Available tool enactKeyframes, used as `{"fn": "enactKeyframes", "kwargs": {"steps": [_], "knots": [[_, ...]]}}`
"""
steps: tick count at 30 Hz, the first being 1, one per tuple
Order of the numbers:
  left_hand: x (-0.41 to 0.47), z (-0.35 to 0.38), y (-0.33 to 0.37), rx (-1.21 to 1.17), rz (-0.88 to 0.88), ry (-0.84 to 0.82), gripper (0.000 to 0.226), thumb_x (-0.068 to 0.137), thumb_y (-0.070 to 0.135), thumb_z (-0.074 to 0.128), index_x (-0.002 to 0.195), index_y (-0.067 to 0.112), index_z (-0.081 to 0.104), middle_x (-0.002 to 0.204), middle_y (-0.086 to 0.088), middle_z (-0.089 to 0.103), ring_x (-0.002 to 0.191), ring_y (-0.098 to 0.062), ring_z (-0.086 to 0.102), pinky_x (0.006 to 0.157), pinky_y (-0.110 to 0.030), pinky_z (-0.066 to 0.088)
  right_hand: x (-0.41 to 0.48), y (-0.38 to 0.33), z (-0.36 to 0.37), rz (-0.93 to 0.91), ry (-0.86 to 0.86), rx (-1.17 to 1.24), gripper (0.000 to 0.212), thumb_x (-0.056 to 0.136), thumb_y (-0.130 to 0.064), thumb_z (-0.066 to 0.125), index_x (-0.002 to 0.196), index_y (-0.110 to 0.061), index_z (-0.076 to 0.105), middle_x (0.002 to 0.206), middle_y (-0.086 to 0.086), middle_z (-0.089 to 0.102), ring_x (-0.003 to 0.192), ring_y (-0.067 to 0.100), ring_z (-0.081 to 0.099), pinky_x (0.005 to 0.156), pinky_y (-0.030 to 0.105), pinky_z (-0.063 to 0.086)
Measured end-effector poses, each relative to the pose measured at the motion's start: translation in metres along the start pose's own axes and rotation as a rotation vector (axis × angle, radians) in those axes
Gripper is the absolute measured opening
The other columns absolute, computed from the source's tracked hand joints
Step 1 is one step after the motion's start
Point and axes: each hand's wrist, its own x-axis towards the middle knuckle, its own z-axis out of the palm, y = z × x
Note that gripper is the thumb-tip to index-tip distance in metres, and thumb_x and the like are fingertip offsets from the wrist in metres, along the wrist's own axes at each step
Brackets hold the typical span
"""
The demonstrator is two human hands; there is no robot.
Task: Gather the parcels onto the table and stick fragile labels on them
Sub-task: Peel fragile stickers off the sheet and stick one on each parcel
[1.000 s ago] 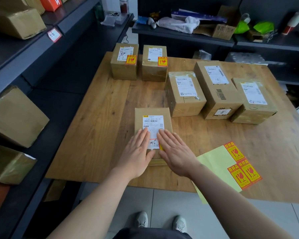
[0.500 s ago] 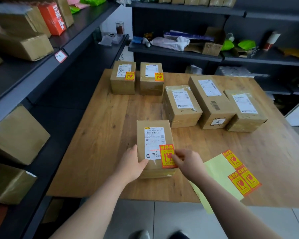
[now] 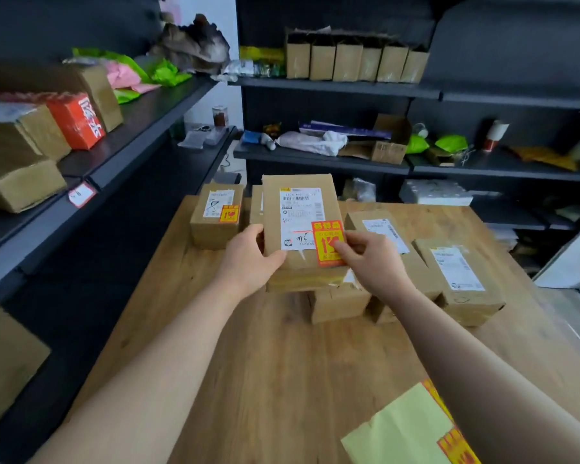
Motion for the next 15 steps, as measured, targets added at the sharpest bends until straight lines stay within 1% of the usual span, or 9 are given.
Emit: {"fn": "enactKeyframes", "kwargs": {"steps": [1, 2, 6, 8, 10, 11, 13, 14, 15], "knots": [[0.020, 0.003, 0.008, 0.003, 0.015, 0.004, 0.043, 0.084, 0.017, 0.069, 0.125, 0.017, 0.054, 0.119, 0.006, 0.062, 0.104, -0.012, 0.059, 0.082, -0.023, 0.049, 0.017, 0.000, -0.007, -0.013, 0.003, 0.007, 0.022, 0.092, -0.029, 0.061, 0.111, -0.023, 0.071, 0.091, -0.011, 0.071, 0.087, 0.005, 0.066, 0.074, 0.022, 0.053], [0.040, 0.007, 0.015, 0.008, 0.025, 0.009, 0.043, 0.084, 0.017, 0.068, 0.124, 0.017, 0.055, 0.120, 0.004, 0.063, 0.102, -0.012, 0.059, 0.082, -0.024, 0.048, 0.035, 0.000, -0.014, -0.025, 0.010, 0.009, 0.022, 0.092, -0.028, 0.060, 0.112, -0.023, 0.070, 0.093, -0.011, 0.072, 0.087, 0.004, 0.066, 0.076, 0.023, 0.054], [0.124, 0.032, 0.039, 0.006, 0.039, 0.000, 0.042, 0.084, 0.017, 0.068, 0.124, 0.019, 0.056, 0.117, 0.008, 0.062, 0.099, -0.010, 0.058, 0.075, -0.022, 0.050, 0.116, 0.019, -0.039, -0.031, 0.038, -0.029, 0.018, 0.091, -0.028, 0.062, 0.103, -0.021, 0.073, 0.090, -0.006, 0.073, 0.083, 0.008, 0.067, 0.080, 0.035, 0.055], [0.156, 0.043, 0.040, 0.043, 0.026, -0.005, 0.045, 0.083, 0.021, 0.069, 0.126, 0.019, 0.055, 0.122, 0.003, 0.062, 0.103, -0.014, 0.059, 0.079, -0.029, 0.053, 0.146, 0.031, -0.043, -0.020, 0.036, -0.057, 0.016, 0.091, -0.028, 0.062, 0.097, -0.019, 0.074, 0.086, -0.004, 0.074, 0.080, 0.011, 0.067, 0.079, 0.038, 0.055], [0.194, 0.060, 0.039, 0.076, 0.010, -0.021, 0.046, 0.081, 0.023, 0.070, 0.125, 0.020, 0.055, 0.124, 0.000, 0.061, 0.103, -0.016, 0.059, 0.080, -0.028, 0.051, 0.181, 0.046, -0.046, -0.017, 0.032, -0.085, 0.016, 0.091, -0.028, 0.062, 0.094, -0.018, 0.074, 0.084, -0.003, 0.073, 0.079, 0.012, 0.067, 0.077, 0.036, 0.055], [0.211, 0.068, 0.037, 0.086, 0.010, -0.028, 0.044, 0.081, 0.023, 0.070, 0.123, 0.020, 0.055, 0.122, -0.001, 0.061, 0.100, -0.015, 0.059, 0.075, -0.024, 0.049, 0.199, 0.055, -0.045, -0.009, 0.027, -0.094, 0.016, 0.091, -0.028, 0.061, 0.094, -0.018, 0.073, 0.084, -0.003, 0.073, 0.078, 0.012, 0.066, 0.076, 0.035, 0.054], [0.243, 0.083, 0.032, 0.136, 0.005, -0.038, 0.039, 0.081, 0.024, 0.069, 0.118, 0.021, 0.057, 0.116, 0.002, 0.061, 0.089, -0.009, 0.058, 0.060, -0.013, 0.041, 0.230, 0.072, -0.041, 0.012, 0.007, -0.131, 0.017, 0.092, -0.029, 0.060, 0.096, -0.019, 0.073, 0.084, -0.005, 0.073, 0.076, 0.009, 0.065, 0.073, 0.032, 0.055], [0.255, 0.090, 0.028, 0.160, -0.011, -0.043, 0.037, 0.082, 0.024, 0.069, 0.117, 0.021, 0.057, 0.114, 0.005, 0.061, 0.083, -0.007, 0.057, 0.054, -0.011, 0.037, 0.244, 0.080, -0.039, 0.022, -0.013, -0.150, 0.018, 0.092, -0.031, 0.060, 0.097, -0.020, 0.073, 0.084, -0.006, 0.072, 0.074, 0.008, 0.065, 0.071, 0.031, 0.055], [0.267, 0.097, 0.022, 0.166, -0.031, -0.051, 0.035, 0.082, 0.024, 0.068, 0.115, 0.021, 0.057, 0.113, 0.006, 0.061, 0.082, -0.005, 0.057, 0.053, -0.010, 0.038, 0.258, 0.090, -0.034, 0.033, -0.035, -0.162, 0.019, 0.093, -0.032, 0.059, 0.098, -0.021, 0.073, 0.084, -0.007, 0.072, 0.073, 0.007, 0.065, 0.069, 0.029, 0.056]]}}
